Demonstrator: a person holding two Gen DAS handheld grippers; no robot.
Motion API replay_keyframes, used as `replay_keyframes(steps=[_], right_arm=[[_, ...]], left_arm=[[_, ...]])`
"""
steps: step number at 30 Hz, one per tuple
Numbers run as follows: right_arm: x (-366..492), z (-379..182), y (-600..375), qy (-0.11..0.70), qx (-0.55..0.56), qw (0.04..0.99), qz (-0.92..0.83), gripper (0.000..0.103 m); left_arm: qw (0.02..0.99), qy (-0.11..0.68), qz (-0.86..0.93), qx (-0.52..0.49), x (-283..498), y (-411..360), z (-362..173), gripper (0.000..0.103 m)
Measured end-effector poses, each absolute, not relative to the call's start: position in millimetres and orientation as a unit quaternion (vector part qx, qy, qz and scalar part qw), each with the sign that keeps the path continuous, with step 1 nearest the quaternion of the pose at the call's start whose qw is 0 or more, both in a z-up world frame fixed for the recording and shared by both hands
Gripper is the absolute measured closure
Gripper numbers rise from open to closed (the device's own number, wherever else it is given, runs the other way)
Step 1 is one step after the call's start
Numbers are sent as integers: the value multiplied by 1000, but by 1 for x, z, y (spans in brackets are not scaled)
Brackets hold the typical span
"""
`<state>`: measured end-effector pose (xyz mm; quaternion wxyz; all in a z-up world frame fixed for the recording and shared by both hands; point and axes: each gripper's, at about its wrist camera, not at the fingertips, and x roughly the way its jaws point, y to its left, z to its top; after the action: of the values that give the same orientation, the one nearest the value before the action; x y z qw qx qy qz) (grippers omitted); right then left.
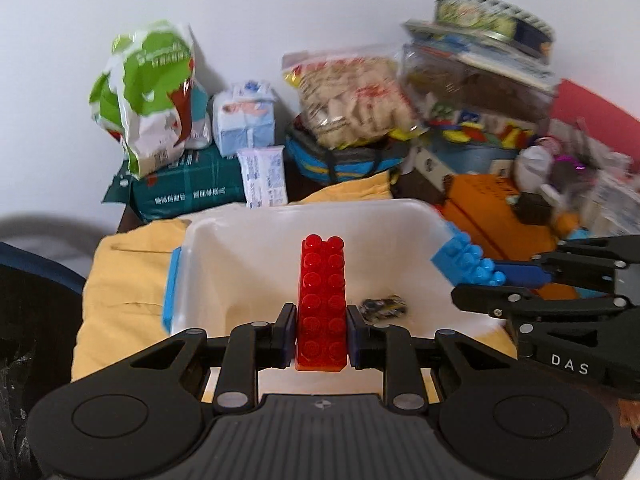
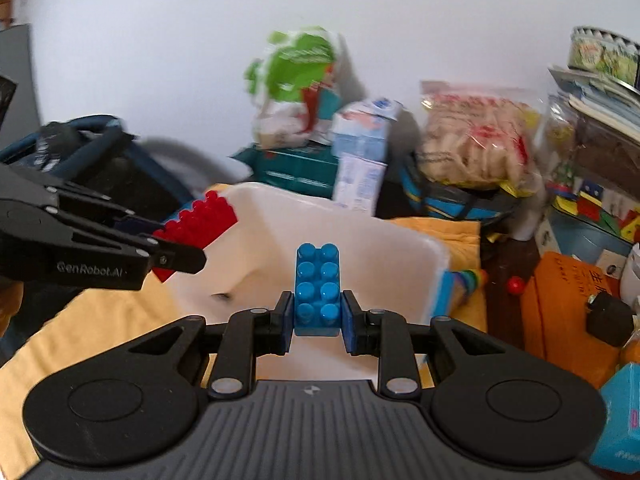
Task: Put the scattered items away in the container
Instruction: 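Carry both bricks over the container and open both tools, then move both tools back toward the toy pile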
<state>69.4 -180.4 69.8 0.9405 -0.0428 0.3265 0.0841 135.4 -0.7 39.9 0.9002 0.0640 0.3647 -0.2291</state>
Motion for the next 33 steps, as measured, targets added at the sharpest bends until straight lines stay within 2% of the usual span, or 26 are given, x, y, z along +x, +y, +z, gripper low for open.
replay_keyframes(steps=[4,7,9,14,16,18,20,26,33], right_arm=[[97,44,-184,365,-21,929,56,76],[110,28,-189,390,-6,920,43,74],[108,24,-190,395,-3,918,40,64],[96,33,-190,381,-3,923,47,61],[86,42,-190,363,-4,930,59,61],[71,53,-191,342,-9,937,73,60],[54,60,-193,331,-14,939,91,60],[11,44,-191,364,-49,916,159,59],[-14,-20,-171,437,-65,874,201,59]], left_arm=[[887,396,-222,86,156,-12,11,74],[879,418,-217,72,165,-6,-3,67],[879,421,-218,59,166,-1,-2,64],[892,394,-212,64,152,4,15,64],[903,373,-207,60,138,8,28,59],[913,349,-205,58,118,13,40,41],[919,333,-203,64,97,18,47,33],[915,344,-182,104,48,33,23,33],[872,441,-169,128,15,38,-44,33]])
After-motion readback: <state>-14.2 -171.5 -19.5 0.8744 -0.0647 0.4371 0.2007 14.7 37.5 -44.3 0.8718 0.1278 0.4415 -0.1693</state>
